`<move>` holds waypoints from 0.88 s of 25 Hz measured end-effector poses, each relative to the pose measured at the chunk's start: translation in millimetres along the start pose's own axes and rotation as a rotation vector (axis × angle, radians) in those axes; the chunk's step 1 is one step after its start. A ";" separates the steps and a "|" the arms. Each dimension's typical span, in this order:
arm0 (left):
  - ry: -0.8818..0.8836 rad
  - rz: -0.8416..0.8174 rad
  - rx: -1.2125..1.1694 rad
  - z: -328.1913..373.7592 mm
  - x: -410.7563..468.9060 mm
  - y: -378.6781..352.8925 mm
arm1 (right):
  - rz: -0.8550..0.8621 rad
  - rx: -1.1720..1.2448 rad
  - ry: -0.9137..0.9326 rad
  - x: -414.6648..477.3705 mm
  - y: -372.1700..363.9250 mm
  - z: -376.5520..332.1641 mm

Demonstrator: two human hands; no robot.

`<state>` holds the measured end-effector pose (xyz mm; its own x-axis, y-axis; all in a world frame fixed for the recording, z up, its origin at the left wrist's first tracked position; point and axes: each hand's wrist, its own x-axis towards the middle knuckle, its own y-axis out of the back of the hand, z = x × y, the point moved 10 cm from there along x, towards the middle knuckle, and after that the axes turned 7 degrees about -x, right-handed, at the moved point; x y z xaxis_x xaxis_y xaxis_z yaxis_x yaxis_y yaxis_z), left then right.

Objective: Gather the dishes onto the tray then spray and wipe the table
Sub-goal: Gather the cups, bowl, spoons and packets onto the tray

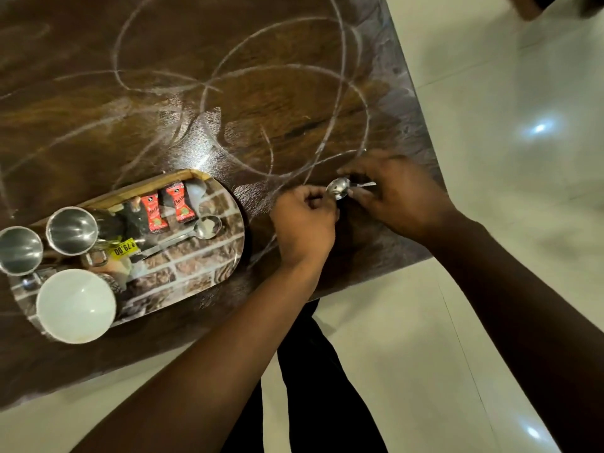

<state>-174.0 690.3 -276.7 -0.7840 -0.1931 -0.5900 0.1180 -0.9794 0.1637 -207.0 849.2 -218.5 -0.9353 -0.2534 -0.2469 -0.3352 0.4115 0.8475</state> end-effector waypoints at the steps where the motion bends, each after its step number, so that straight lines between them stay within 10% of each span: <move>1: -0.113 -0.040 0.089 17.4 -2.1 1.0 | -0.024 0.004 0.056 3.8 1.2 -10.5; 8: -0.400 -0.102 0.169 80.7 -24.6 61.8 | -0.037 0.005 0.199 20.1 33.3 -74.7; 22: -0.665 -0.317 1.194 44.6 -23.9 191.7 | -0.030 0.940 -0.625 -15.2 -123.3 -131.8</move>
<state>-159.8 509.8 -196.0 -0.8572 0.4164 -0.3031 -0.4351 -0.2708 0.8587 -136.6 686.9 -257.3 -0.7294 0.0993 -0.6768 -0.0642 0.9751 0.2123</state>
